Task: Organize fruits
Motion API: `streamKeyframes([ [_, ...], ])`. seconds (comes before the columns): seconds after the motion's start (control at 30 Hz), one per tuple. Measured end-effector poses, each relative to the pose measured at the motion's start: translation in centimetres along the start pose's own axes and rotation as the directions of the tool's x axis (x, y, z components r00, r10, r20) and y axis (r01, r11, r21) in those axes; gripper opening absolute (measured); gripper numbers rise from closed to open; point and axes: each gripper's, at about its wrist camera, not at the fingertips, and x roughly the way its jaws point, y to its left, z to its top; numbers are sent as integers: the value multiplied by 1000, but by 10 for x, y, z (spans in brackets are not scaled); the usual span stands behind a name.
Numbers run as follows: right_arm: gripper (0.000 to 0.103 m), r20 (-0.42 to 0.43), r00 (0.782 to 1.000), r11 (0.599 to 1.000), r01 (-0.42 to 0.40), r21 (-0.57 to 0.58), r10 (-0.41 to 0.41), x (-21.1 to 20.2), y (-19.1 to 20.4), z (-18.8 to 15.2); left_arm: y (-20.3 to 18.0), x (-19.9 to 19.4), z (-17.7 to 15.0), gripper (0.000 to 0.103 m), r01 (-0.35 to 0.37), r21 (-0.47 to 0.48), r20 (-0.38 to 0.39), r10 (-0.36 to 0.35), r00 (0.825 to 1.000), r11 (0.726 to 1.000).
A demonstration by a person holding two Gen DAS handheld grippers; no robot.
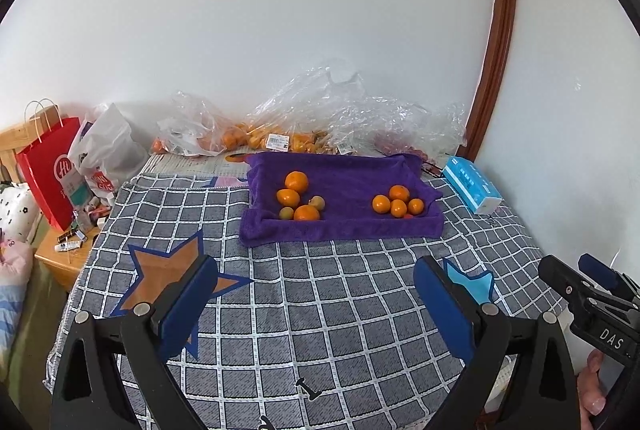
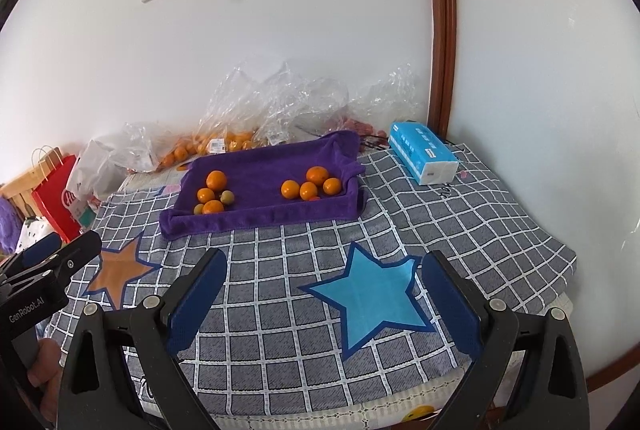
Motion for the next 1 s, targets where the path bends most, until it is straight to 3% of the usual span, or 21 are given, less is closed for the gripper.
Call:
streamKeyframes([
  [1.0, 97, 10, 1000, 1000, 4, -10, -4, -4, 6, 0, 3, -4, 1, 99, 9, -19, 5, -9, 1000, 1000],
])
